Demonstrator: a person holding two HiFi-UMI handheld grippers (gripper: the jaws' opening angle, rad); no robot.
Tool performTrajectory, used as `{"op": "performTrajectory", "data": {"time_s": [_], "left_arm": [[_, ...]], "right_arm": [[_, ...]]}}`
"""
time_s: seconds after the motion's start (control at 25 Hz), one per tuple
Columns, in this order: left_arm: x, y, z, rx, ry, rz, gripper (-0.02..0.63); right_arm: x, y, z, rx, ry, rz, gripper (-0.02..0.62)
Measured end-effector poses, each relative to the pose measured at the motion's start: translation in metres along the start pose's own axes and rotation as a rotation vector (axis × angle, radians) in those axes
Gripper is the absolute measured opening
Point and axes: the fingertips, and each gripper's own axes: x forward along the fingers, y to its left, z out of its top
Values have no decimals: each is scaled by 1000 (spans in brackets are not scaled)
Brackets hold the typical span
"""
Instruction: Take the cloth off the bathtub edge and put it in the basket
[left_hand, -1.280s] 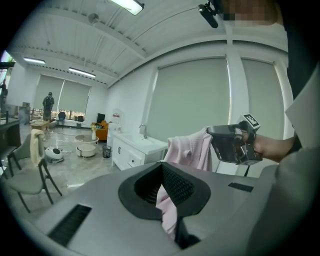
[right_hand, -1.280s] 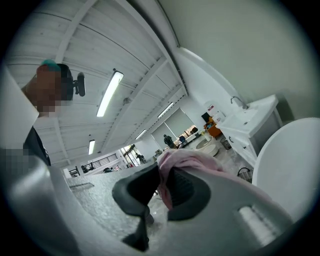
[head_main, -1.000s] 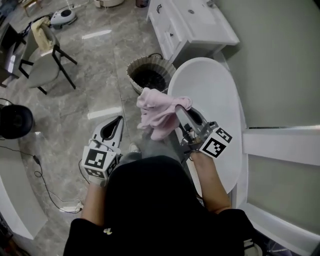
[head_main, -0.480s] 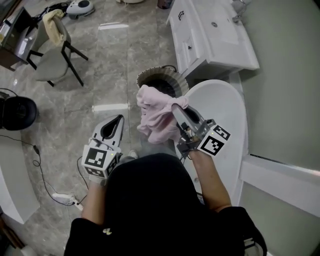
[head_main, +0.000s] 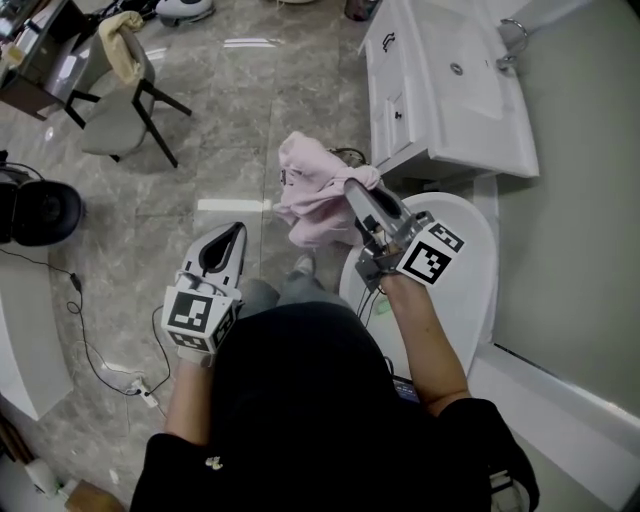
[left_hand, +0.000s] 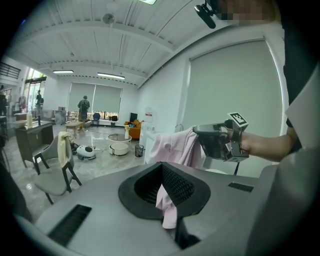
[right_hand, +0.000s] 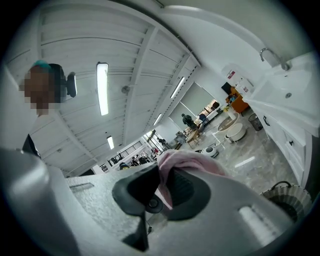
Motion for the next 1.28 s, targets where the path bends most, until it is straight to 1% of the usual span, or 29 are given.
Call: {"op": "performTrajectory", "data": {"time_s": [0.24, 0.44, 0.64, 0.92, 1.12, 1.28], "left_arm": [[25, 18, 12, -14, 5, 7, 12], [51, 42, 17, 3, 27, -31, 12], [82, 75, 27, 32, 57, -77, 12], [121, 106, 22, 58, 114, -115, 12], [140, 116, 11, 54, 162, -142, 12], [148, 125, 3, 67, 201, -164, 12]], "right_arm": [[28, -46, 20, 20, -10, -44, 40], [49, -85, 22, 35, -16, -100, 40], [69, -127, 10, 61, -17, -181, 40], [76, -196, -35, 132, 21, -286, 41], [73, -242, -77, 184, 75, -365, 41], [74, -279, -114, 208, 125, -429, 41]]}}
